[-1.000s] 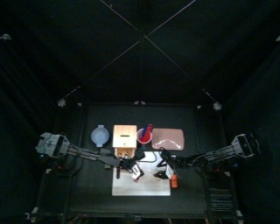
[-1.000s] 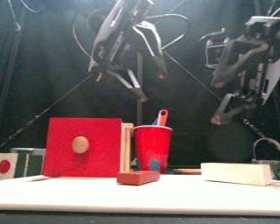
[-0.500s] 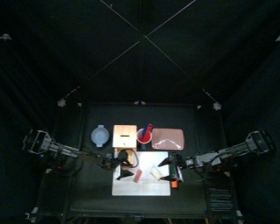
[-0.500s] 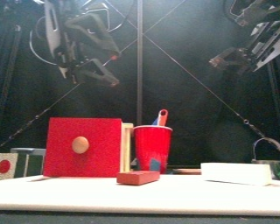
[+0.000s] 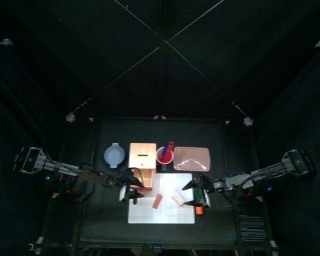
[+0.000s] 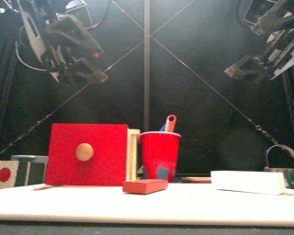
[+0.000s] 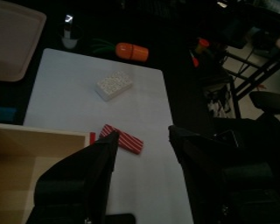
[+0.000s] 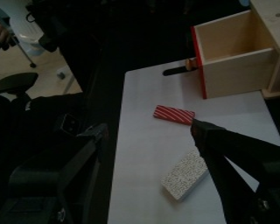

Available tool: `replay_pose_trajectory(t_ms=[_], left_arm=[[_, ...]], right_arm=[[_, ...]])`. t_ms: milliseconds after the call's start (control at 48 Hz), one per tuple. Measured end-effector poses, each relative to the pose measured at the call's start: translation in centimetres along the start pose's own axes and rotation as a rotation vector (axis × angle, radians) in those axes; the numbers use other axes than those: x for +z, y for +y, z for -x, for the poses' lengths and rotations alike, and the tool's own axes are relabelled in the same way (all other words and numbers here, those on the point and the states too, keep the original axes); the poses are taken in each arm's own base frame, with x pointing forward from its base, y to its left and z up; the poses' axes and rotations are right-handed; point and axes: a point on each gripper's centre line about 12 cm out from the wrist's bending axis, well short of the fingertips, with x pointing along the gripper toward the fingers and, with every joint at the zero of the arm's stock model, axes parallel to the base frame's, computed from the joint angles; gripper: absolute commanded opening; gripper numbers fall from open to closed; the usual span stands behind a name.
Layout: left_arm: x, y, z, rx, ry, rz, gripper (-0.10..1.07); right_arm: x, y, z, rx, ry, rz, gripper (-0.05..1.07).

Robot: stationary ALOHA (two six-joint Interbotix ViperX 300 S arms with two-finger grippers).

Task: Pull apart salmon sushi and put rice into drawer

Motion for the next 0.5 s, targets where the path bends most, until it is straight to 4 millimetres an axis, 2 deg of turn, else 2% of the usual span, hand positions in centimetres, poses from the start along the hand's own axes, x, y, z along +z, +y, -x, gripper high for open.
replay_pose_trajectory(t_ms=[500], left_arm=[[-0.4,1.4,0.4,0.039,0.002,-0.007,0.86]], right_arm=[[-0.4,-1.2,0.1,-0.047,0.006,-0.038,1.04]])
